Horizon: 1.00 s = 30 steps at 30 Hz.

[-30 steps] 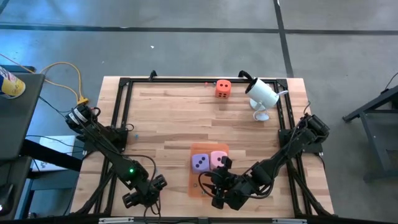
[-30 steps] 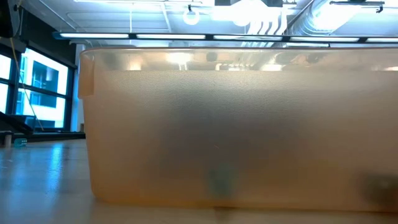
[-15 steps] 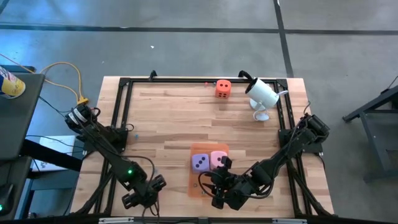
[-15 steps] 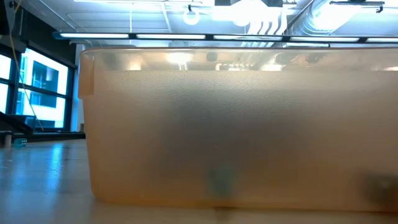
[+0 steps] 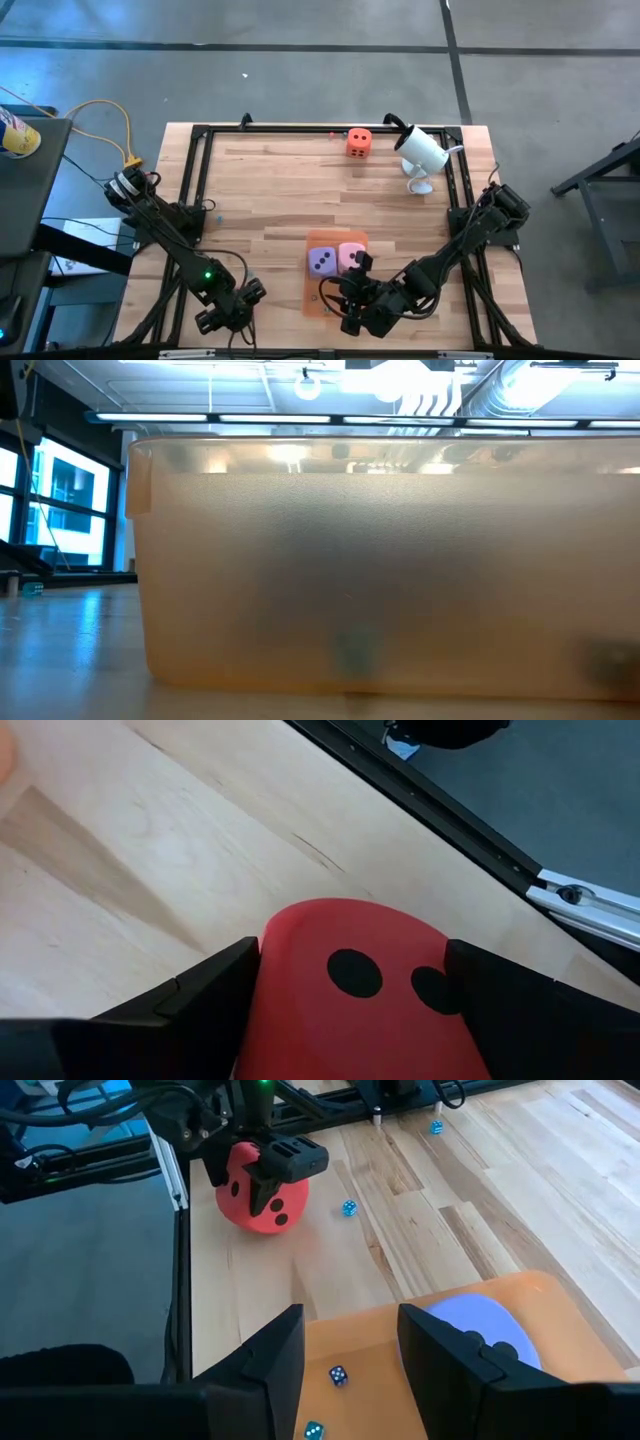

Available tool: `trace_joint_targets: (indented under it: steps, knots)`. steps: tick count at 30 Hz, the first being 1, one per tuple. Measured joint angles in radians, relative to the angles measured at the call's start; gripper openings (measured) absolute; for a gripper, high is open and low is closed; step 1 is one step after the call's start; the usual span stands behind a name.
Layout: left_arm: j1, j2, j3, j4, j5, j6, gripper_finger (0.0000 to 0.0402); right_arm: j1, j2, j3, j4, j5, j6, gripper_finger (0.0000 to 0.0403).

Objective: Pick & Place Dice
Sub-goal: Put the large red dice into the orange bin

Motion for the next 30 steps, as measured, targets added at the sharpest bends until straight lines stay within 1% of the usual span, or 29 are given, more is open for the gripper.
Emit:
trace_joint_targets:
  steps: [7,14,18,23,26,30]
  knots:
    - [0.008,-0.001,0.0,0.001,-0.001,-0.032,0.0308,0.0,0.0,0.0,0.0,-0.026,0.0,0.0151]
    - [0.015,-0.041,-0.004,-0.035,-0.022,-0.035,0.0304,0.002,0.0,0.0,0.008,-0.045,-0.004,0.0151]
    - [0.055,-0.077,-0.007,-0.062,-0.018,-0.035,0.0303,0.002,0.0,0.0,0.05,-0.054,-0.047,0.0151]
    - [0.129,-0.119,-0.01,-0.071,-0.004,-0.057,0.0303,0.002,0.0,0.0,0.1,-0.104,-0.089,0.0151]
    - [0.163,-0.139,-0.011,-0.054,-0.012,-0.087,0.0302,0.004,0.0,0.0,0.106,-0.125,-0.099,0.0151]
    - [0.191,-0.168,-0.01,-0.021,-0.016,-0.098,0.0302,0.012,0.0,0.0,0.105,-0.128,-0.101,0.0151]
